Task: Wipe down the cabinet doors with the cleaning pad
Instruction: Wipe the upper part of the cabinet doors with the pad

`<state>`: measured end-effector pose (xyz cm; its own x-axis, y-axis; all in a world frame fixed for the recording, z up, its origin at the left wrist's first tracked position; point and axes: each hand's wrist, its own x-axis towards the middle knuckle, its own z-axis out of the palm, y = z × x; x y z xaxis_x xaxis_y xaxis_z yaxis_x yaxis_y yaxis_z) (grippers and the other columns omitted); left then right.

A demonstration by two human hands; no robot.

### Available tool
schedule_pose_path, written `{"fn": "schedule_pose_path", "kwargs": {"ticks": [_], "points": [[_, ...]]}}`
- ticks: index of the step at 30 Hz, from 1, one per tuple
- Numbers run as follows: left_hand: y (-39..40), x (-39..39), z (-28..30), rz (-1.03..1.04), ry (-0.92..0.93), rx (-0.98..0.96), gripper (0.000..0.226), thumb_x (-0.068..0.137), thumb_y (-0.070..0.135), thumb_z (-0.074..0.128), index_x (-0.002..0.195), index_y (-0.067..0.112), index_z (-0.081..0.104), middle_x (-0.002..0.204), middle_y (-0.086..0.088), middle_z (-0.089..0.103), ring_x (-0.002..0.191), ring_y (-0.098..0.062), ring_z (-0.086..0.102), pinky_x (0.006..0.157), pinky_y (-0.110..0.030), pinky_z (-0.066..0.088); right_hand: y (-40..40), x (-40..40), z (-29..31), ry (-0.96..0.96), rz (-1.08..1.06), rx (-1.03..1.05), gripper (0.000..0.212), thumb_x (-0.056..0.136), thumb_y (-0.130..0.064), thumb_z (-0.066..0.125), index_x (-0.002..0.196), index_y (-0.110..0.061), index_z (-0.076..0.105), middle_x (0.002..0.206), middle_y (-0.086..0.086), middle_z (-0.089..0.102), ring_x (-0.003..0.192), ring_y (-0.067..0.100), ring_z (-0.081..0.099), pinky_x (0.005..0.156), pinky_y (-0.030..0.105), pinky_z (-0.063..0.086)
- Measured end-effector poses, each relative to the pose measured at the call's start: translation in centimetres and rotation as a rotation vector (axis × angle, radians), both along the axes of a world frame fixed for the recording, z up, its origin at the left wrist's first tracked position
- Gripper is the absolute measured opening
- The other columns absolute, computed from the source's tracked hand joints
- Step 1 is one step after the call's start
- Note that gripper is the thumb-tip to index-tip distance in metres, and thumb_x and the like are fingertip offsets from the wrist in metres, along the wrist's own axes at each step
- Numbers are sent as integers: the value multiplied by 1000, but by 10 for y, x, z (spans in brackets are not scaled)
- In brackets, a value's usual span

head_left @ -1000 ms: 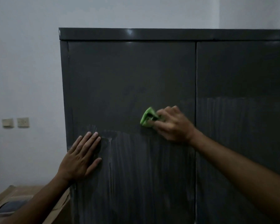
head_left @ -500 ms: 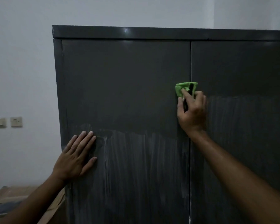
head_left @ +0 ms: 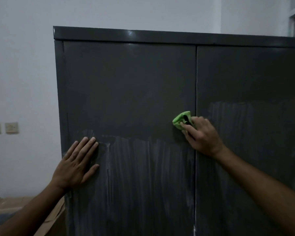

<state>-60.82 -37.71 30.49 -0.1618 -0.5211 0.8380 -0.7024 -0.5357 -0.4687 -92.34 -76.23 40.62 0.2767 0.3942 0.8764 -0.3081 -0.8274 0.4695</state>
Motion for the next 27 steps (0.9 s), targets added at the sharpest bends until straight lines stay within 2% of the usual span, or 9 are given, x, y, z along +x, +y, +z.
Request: {"fn": "schedule_pose_path", "kwargs": {"ticks": [2, 6, 10, 12, 16, 21, 23, 25, 27], "points": [[0, 1, -1, 3, 5, 7, 78, 104, 57, 35, 163, 7, 25, 174, -12, 16, 162, -28, 13, 133, -45, 6, -19, -13, 21, -81, -39, 74, 25, 96, -24, 61, 119, -13, 65, 105, 22, 59, 83, 40, 56, 69, 48, 48], [-1, -2, -1, -15, -10, 1, 82, 100, 52, 42, 165, 8, 19, 174, -12, 15, 162, -29, 13, 132, -47, 9, -14, -8, 36, -445, 47, 617, 28, 98, -20, 58, 122, -9, 65, 112, 22, 53, 98, 41, 53, 80, 46, 49], [1, -8, 2, -20, -10, -2, 80, 101, 52, 41, 163, 6, 24, 172, -16, 22, 161, -30, 16, 132, -49, 12, -10, -8, 12, 15, 22, 76, 29, 97, -23, 61, 122, -10, 69, 107, 22, 58, 85, 40, 56, 70, 48, 50], [-1, -17, 3, -28, 44, -30, 79, 100, 52, 44, 161, 4, 30, 168, -19, 30, 159, -33, 21, 130, -52, 16, -28, -22, 30, -21, -21, 52, 29, 97, -26, 60, 122, -13, 66, 107, 21, 58, 84, 40, 56, 69, 48, 50], [-24, -50, 10, -78, 87, -37, 75, 99, 51, 48, 156, 2, 38, 163, -22, 38, 154, -37, 31, 125, -58, 25, -23, -15, 40, -458, 43, 644, 30, 99, -25, 57, 125, -13, 61, 114, 20, 52, 97, 40, 55, 77, 48, 52], [-79, -92, 22, -169, -5, 87, 69, 103, 49, 48, 154, 2, 44, 164, -18, 39, 156, -32, 29, 129, -49, 22, -36, -24, 16, -47, -67, -25, 30, 93, -24, 65, 121, -13, 70, 106, 22, 62, 82, 38, 59, 70, 44, 43], [-103, -109, 23, -195, -40, 144, 68, 104, 49, 49, 155, 5, 44, 164, -16, 40, 156, -31, 30, 128, -48, 25, -58, -40, 30, -225, -121, 184, 31, 94, -27, 63, 122, -14, 68, 108, 22, 61, 88, 41, 59, 76, 47, 44], [-127, -123, 21, -214, -63, 185, 68, 104, 48, 51, 156, 6, 44, 166, -14, 38, 157, -30, 30, 128, -47, 25, -64, -47, 40, -529, -80, 640, 32, 97, -28, 58, 123, -13, 67, 112, 22, 58, 100, 42, 56, 85, 49, 42], [-152, -133, 21, -215, -72, 212, 68, 104, 49, 50, 158, 8, 40, 168, -13, 34, 159, -28, 26, 129, -46, 23, -53, -37, 35, -585, -52, 711, 32, 97, -25, 58, 124, -9, 66, 111, 24, 57, 100, 42, 55, 86, 48, 43]]}}
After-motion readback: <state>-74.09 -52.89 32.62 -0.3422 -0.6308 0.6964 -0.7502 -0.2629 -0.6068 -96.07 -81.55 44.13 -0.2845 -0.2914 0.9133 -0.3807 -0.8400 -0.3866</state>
